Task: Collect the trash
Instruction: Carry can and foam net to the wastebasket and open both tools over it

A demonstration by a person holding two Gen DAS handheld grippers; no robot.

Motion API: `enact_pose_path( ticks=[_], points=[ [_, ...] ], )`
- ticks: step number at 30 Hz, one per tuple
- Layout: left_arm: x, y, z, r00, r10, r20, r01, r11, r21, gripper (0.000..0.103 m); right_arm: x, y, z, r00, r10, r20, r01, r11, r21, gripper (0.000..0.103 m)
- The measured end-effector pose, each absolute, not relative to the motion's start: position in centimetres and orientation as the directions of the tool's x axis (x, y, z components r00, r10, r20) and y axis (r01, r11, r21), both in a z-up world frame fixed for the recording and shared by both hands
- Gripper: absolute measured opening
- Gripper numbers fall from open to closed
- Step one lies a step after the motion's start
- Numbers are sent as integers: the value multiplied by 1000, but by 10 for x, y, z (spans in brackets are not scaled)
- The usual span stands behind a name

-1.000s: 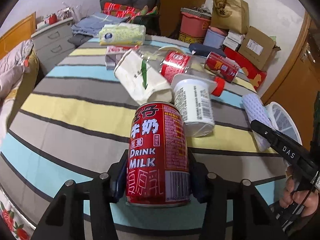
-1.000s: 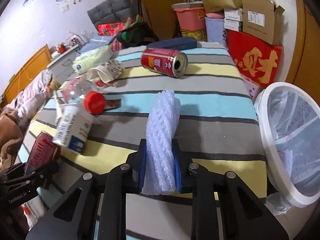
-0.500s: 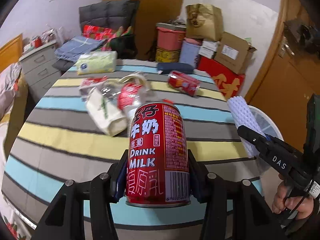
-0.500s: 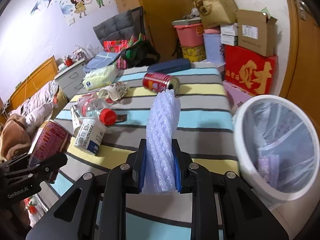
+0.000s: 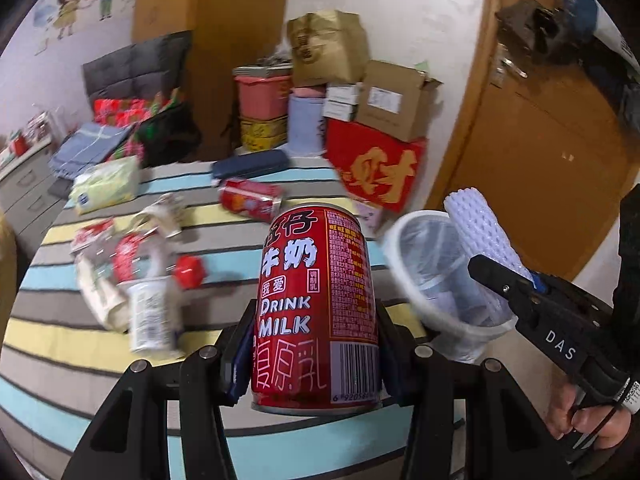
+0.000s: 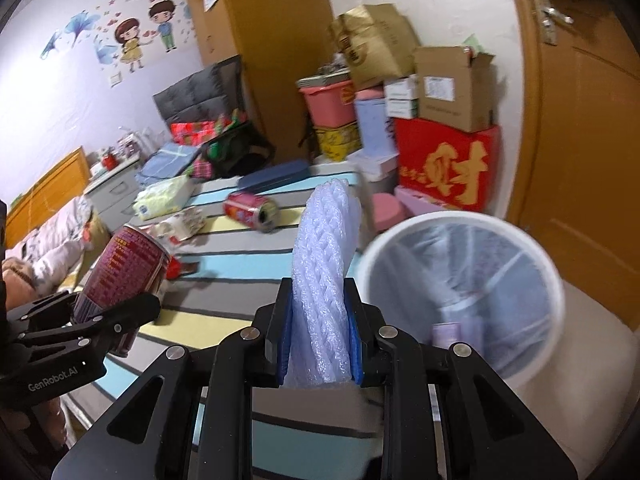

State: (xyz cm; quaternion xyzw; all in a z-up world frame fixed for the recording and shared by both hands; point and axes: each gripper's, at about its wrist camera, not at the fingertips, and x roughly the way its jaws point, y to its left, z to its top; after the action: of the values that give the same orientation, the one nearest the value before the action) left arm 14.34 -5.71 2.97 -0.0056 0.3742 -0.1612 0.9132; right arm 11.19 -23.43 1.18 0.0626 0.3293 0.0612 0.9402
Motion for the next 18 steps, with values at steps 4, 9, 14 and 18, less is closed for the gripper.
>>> enact_pose_path(
  ticks=[4,9,14,18],
  points=[
    [146,-89,33,661,-324,-677,341,933,-114,52,108,-256,14,788,121,-604,-35,988,152,24],
    [154,-126,33,628,-379,-680,407,904,-128,52,105,-280,13,791,75,-607,23,988,151,24],
    [161,-157,26,591,-416,-691,454,880,-141,52,106,-302,10,782,36,-623,70,987,146,24],
    [167,-179,18,566,-428,-705,484,864,-136,52,105,-315,5,772,16,-635,97,985,144,24]
  ],
)
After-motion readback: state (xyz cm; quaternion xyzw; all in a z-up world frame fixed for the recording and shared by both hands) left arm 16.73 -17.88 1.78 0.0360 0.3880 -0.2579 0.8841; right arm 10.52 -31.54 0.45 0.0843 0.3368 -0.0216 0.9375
